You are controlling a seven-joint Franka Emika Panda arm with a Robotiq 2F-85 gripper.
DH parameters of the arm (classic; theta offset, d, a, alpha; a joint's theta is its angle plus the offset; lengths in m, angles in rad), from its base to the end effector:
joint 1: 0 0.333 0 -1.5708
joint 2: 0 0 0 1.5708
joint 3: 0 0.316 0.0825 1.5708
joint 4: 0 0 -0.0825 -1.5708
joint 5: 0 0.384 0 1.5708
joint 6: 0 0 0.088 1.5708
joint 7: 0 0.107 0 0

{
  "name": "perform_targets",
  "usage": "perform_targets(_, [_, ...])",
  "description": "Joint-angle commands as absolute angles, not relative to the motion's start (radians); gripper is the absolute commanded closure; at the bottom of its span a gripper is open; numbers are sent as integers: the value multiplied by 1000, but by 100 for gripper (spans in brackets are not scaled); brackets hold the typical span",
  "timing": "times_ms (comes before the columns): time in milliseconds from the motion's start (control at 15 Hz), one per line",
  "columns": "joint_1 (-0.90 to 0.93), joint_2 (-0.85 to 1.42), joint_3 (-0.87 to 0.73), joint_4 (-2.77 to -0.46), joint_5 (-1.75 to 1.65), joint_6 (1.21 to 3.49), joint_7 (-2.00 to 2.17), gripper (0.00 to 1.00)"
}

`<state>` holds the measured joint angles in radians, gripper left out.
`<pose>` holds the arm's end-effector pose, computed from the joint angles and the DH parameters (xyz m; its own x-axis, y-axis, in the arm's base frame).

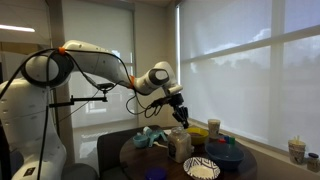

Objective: Use the white plastic spoon to put some of the contents of the glass jar onto the white plate

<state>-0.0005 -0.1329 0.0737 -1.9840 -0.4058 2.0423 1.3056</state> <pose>0.5398 0.0194 0.5462 0.4198 -0.8074 0.4146 -0.8766 -0.4791 -0.0454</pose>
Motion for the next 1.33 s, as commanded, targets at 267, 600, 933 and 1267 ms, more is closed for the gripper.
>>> perform_targets(267, [-13,-118,54,-1925,-294,2007,1341,97])
perform_targets(600, [-20,-123,37,-1907,-223,1981,1345,97])
perform_targets(933, [-29,-128,18,-1896,-178,1979,1339,97])
perform_targets(1267, [-38,-138,2,-1897,-157,1981,1322,97])
